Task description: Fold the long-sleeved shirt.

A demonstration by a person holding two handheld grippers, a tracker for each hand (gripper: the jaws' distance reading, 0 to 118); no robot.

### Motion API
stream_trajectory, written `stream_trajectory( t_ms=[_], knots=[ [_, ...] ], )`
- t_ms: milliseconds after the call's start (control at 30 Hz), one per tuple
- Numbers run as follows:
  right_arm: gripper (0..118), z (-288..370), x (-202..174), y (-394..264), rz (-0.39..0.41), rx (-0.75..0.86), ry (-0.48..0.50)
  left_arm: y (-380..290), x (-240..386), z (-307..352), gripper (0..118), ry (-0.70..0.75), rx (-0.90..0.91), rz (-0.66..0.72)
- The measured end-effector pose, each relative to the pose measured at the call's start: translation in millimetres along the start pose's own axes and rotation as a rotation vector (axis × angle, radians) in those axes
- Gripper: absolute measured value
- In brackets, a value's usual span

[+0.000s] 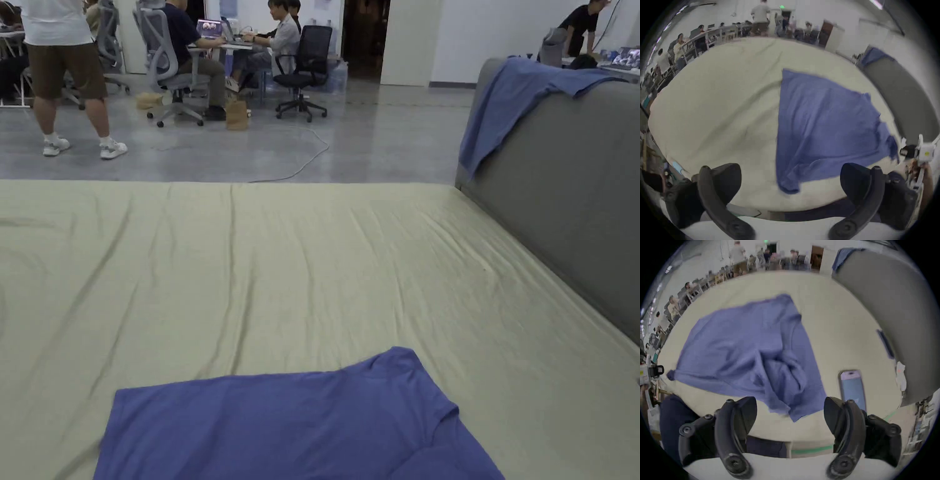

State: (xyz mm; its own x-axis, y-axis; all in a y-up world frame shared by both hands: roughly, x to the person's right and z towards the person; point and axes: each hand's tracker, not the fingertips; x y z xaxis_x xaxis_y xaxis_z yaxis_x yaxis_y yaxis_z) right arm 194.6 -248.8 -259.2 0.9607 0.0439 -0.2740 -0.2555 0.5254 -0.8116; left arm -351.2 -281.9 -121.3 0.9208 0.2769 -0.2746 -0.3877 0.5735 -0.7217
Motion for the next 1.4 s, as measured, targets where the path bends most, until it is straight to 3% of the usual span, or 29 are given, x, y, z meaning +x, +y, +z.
stream_trajectory(
  t_ms=[100, 200, 233, 267, 300, 333, 367, 433, 467, 500, 533, 567, 600, 633, 800, 900, 1000, 1033, 1067, 1100, 1133, 1167, 1233, 1267, 1400],
  knots=[
    [95, 41.2, -1.6, -4.2, -0.063, 0.071, 0.043, -1.3, 12.7, 28.9, 118, -0.021, 0.053, 0.006],
    [95, 51.6, -13.9, -15.5, -0.141, 0.091, 0.071, -11.3, 28.2, 36.2, 111, 0.003, -0.021, -0.026],
    [89, 47.4, -19.2, -18.9, -0.155, 0.065, 0.067, -14.6, 33.8, 36.3, 80, 0.020, -0.044, -0.046],
    [65, 44.9, -24.7, -21.0, -0.155, 0.051, 0.070, -17.0, 38.4, 31.1, 22, 0.045, -0.063, -0.063],
    [16, 39.9, -31.4, -22.6, -0.141, 0.037, 0.076, -19.9, 41.2, 27.2, 0, 0.067, -0.077, -0.058],
    [0, 33.7, -38.1, -23.8, -0.135, 0.007, 0.083, -16.0, 40.7, 27.5, 0, 0.040, -0.066, -0.017],
    [0, 26.7, -41.9, -27.7, -0.163, 0.010, 0.110, -9.6, 38.5, 25.6, 0, -0.023, -0.045, 0.022],
    [0, 17.7, -48.6, -28.0, -0.138, 0.010, 0.203, 10.4, 34.7, 12.9, 3, -0.049, 0.010, 0.091],
    [0, 14.1, -50.5, -27.0, -0.143, 0.011, 0.199, 24.5, 31.8, 4.4, 20, -0.040, 0.041, 0.106],
    [0, 11.2, -54.9, -18.4, -0.141, 0.007, 0.200, 43.6, 30.6, -8.2, 47, -0.027, 0.066, 0.118],
    [0, 8.0, -56.3, -17.0, -0.136, 0.005, 0.208, 65.8, 30.2, -23.4, 88, -0.010, 0.075, 0.102],
    [0, 5.6, -56.8, -16.0, -0.131, 0.007, 0.218, 90.1, 29.7, -40.7, 114, 0.009, 0.080, 0.079],
    [0, 3.1, -56.6, -15.2, -0.128, 0.009, 0.224, 116.0, 29.0, -59.9, 118, 0.069, 0.096, 0.053],
    [0, 2.2, -60.3, -6.3, -0.124, 0.008, 0.230, 143.8, 30.0, -73.2, 118, 0.090, 0.231, 0.010],
    [0, -12.5, -52.0, 6.5, -0.127, -0.016, 0.234, 215.9, 28.5, -195.5, 118, 0.257, 0.093, -0.021],
    [0, -23.3, -44.9, 25.4, -0.127, -0.029, 0.228, 232.1, 20.0, -260.6, 116, 0.266, -0.048, -0.074],
    [0, -35.8, -27.8, 54.6, -0.118, 0.002, 0.187, 227.1, 9.1, -298.9, 111, 0.331, -0.133, -0.172],
    [0, -40.0, -28.4, 74.5, -0.110, 0.020, 0.159, 224.2, 12.5, -286.4, 96, 0.297, -0.059, -0.146],
    [17, -46.3, -22.7, 91.3, -0.110, 0.049, 0.144, 223.5, 18.1, -276.9, 70, 0.298, -0.031, -0.155],
    [54, -54.9, -15.5, 110.7, -0.118, 0.077, 0.148, 221.3, 25.1, -267.3, 33, 0.280, -0.019, -0.179],
    [101, -65.3, -9.2, 135.2, -0.115, 0.092, 0.149, 219.7, 33.6, -258.3, 0, 0.234, -0.008, -0.211],
    [114, -76.8, -6.8, 158.1, -0.108, 0.099, 0.139, 218.0, 40.9, -251.0, 0, 0.194, 0.005, -0.226],
    [116, -110.9, 0.1, 208.5, -0.067, 0.165, 0.116, 214.0, 58.2, -232.7, 0, 0.224, 0.031, -0.268],
    [115, -135.1, 7.4, 224.8, -0.084, 0.132, 0.114, 214.8, 61.1, -226.5, 0, 0.209, 0.030, -0.271],
    [115, -229.2, -1.4, 308.1, 0.000, -0.111, 0.030, 234.4, 55.8, -207.3, 0, 0.173, 0.084, -0.225]
  ],
)
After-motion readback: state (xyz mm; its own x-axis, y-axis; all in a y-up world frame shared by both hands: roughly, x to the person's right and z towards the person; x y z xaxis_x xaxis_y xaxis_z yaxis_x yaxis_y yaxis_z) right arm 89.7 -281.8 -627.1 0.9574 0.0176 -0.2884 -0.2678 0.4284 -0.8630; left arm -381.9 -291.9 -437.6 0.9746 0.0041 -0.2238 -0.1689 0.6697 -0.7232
